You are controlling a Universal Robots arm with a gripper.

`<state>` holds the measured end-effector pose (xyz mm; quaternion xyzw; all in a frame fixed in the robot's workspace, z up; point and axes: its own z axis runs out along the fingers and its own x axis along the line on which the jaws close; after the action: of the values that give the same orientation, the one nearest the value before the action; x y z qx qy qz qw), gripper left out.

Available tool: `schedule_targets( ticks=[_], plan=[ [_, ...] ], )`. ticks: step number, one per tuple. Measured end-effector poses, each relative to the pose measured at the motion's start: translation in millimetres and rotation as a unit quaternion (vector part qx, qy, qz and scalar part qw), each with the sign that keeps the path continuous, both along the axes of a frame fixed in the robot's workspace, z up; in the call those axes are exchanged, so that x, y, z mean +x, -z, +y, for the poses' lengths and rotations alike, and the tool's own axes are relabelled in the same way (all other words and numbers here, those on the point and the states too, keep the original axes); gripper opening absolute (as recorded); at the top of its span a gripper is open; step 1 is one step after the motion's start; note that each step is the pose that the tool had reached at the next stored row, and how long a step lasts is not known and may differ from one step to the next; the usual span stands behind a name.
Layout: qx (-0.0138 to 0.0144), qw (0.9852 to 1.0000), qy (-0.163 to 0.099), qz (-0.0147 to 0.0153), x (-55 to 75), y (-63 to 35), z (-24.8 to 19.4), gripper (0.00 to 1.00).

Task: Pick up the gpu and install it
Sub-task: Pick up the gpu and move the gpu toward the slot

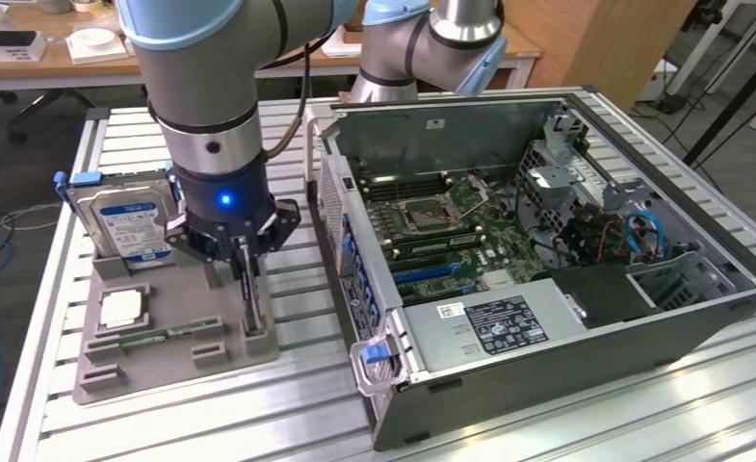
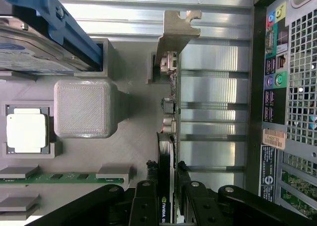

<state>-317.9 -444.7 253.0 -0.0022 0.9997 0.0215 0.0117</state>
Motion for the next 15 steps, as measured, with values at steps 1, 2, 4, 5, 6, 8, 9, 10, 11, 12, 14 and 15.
schedule_targets(
  ticks=[1, 2, 4, 5, 6, 8, 9, 10, 11, 12, 14, 15],
  plan=[
    [0.0001, 1.0, 0.0, -0.0001, 0.0, -1.0, 0.0, 0.26],
    [0.0, 1.0, 0.0, -0.0001, 0.0, -2.3, 0.0, 0.26],
    [0.0001, 1.0, 0.0, -0.0001, 0.0, -5.1, 0.0, 0.26],
    [0.0001, 1.0, 0.0, -0.0001, 0.0, -6.6, 0.0, 0.26],
    [0.0001, 1.0, 0.0, -0.0001, 0.0, -8.1, 0.0, 0.26],
    [0.0001, 1.0, 0.0, -0.0001, 0.0, -10.8, 0.0, 0.26],
    [0.0001, 1.0, 0.0, -0.0001, 0.0, -12.2, 0.0, 0.26],
    [0.0001, 1.0, 0.0, -0.0001, 0.0, -13.5, 0.0, 0.26],
    [0.0001, 1.0, 0.0, -0.0001, 0.0, -14.6, 0.0, 0.26],
    [0.0001, 1.0, 0.0, -0.0001, 0.0, -15.6, 0.0, 0.26],
    [0.0001, 1.0, 0.0, -0.0001, 0.0, -17.2, 0.0, 0.26],
    [0.0001, 1.0, 0.0, -0.0001, 0.0, -17.7, 0.0, 0.26]
  ],
)
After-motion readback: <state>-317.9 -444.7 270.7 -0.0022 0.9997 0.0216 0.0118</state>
